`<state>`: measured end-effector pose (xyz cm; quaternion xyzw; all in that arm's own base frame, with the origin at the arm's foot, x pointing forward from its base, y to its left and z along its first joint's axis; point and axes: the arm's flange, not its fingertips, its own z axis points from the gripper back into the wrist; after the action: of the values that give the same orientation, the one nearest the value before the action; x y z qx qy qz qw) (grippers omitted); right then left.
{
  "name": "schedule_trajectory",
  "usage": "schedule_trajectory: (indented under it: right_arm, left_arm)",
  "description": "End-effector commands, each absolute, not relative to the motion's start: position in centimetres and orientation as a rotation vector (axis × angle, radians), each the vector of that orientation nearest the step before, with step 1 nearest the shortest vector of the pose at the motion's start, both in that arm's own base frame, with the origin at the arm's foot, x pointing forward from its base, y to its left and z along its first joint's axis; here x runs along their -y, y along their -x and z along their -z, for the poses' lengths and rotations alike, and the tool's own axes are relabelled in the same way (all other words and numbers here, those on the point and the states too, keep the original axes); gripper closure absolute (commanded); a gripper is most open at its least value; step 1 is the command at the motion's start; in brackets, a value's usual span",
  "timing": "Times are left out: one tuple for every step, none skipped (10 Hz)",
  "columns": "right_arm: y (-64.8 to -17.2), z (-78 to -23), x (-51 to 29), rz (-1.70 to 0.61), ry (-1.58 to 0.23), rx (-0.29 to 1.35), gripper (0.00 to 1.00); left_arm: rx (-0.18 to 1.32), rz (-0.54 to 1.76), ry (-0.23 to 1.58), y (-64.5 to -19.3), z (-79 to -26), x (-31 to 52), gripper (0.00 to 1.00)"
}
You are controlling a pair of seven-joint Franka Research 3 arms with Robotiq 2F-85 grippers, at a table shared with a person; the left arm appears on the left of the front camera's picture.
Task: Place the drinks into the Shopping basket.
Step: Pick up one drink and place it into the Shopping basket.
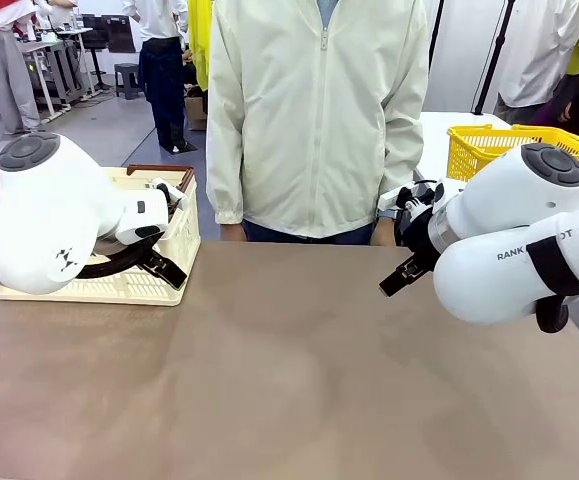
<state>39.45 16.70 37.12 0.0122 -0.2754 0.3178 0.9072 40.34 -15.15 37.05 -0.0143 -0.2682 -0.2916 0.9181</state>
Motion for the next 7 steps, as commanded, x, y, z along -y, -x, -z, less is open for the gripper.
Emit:
schedule_trajectory:
  right_arm:
    - [-39.45,-37.12,-16.70,-0.655,-0.026,0.569,0.00]
    - [-39.45,-37.12,-16.70,-0.655,-0.026,0.569,0.00]
    - [-39.45,-37.12,-16.70,-0.655,-0.026,0.569,0.00]
    - [-39.45,-37.12,-16.70,-0.655,-0.026,0.569,0.00]
    - [-39.45,-37.12,-16.70,-0.655,-0.026,0.569,0.00]
    - [-39.45,-37.12,-16.70,-0.655,-0.026,0.569,0.00]
    - [-39.45,-37.12,-16.70,-0.655,-0.026,0.569,0.00]
  left_arm:
    - [0.552,0.600,0.029,-40.34,-37.05,15.16,0.00]
    - [0.552,0.600,0.029,-40.34,-37.05,15.16,0.00]
    - [0.552,0.600,0.029,-40.34,-37.05,15.16,0.00]
    - [0.552,0.600,0.029,-40.34,-37.05,15.16,0.00]
    - [0.552,0.600,0.029,-40.34,-37.05,15.16,0.00]
    - [0.552,0.600,0.029,-40.34,-37.05,15.16,0.00]
    - [0.552,0.600,0.029,-40.34,-37.05,15.16,0.00]
